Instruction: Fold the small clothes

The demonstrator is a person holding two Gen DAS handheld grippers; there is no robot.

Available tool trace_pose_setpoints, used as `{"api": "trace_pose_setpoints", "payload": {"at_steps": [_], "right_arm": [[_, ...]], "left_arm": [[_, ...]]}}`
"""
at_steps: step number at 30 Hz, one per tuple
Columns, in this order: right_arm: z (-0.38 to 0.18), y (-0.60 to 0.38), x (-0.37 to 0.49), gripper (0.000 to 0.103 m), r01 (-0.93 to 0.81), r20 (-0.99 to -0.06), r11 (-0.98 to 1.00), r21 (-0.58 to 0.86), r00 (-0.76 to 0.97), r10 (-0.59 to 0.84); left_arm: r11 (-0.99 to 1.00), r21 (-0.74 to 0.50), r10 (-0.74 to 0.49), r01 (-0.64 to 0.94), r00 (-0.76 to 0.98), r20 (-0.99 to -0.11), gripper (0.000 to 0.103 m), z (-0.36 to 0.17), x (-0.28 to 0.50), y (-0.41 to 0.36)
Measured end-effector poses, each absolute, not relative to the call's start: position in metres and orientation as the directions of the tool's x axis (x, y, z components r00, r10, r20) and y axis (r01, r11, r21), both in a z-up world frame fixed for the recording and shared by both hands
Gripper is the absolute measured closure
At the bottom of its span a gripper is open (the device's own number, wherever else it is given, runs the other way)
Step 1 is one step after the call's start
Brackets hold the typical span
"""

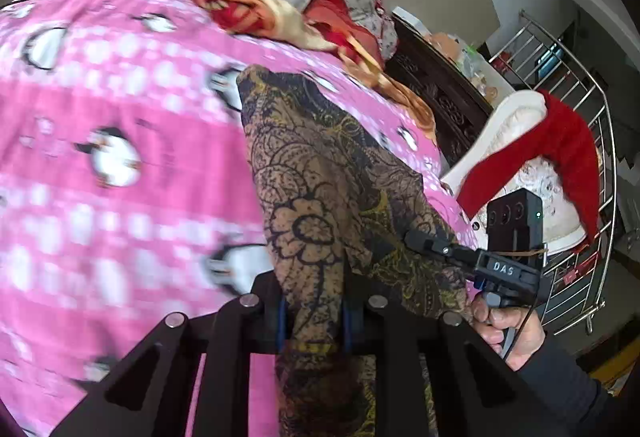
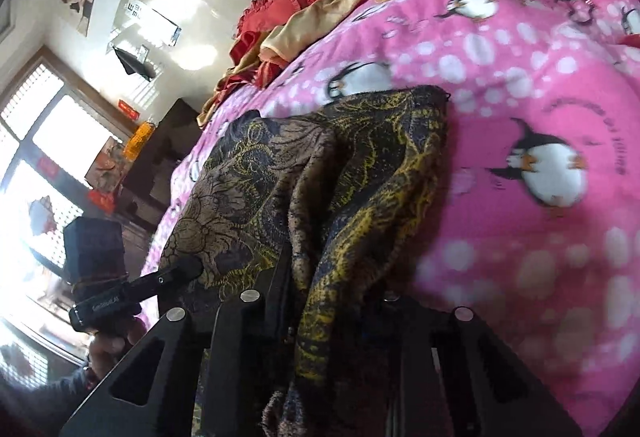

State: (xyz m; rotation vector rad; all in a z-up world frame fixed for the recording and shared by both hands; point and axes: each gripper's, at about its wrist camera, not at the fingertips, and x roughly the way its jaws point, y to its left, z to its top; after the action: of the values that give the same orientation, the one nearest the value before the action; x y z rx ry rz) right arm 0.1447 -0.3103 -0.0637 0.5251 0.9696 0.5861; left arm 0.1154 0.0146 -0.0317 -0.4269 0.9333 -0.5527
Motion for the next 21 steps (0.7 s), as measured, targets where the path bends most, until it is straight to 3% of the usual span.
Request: {"api": "trace_pose_setpoints", "payload": {"at_steps": [6, 9, 12, 14, 18, 21], "right_arm": [[-0.073, -0.224, 0.165, 0.078, -0.291, -0.562, 0.653, 0.700, 0.340, 0.754], [-0.079, -0.187, 0.172, 0.078, -0.329, -0.567, 0.653, 0.682, 0.326, 0.756], [-0.091, -0.197, 0.177, 0.079, -0.279, -0.549, 0.635, 0.720, 0.330, 0.768], [-0.088, -0.202, 0.175, 0.077, -0.258, -0.565, 0.646, 0.718, 0.325, 0.758], [-0.051, -0.219, 0.157, 0.073, -0.234, -0.636, 0.732, 0.640, 0.372, 0.676], [-0.010, -0.219, 0.127, 0.073, -0.271, -0.683, 0.826, 0.495, 0.467, 0.562]], "left_arm": [[0.830, -0.536, -0.527, 0.154, 0.529, -0.665, 0.083, -0.033, 0.113, 0.113], [0.820, -0.560, -0.538, 0.116, 0.489, -0.687, 0.078, -0.049, 0.113, 0.131], [0.859, -0.489, -0.496, 0.152, 0.487, -0.719, 0.070, -0.051, 0.114, 0.119], [0.868, -0.468, -0.484, 0.165, 0.491, -0.724, 0.059, -0.045, 0.115, 0.114], [0.900, -0.393, -0.429, 0.186, 0.536, -0.727, 0.050, -0.022, 0.105, 0.111], [0.931, -0.316, -0.356, 0.184, 0.646, -0.675, 0.032, 0.002, 0.091, 0.099]]}}
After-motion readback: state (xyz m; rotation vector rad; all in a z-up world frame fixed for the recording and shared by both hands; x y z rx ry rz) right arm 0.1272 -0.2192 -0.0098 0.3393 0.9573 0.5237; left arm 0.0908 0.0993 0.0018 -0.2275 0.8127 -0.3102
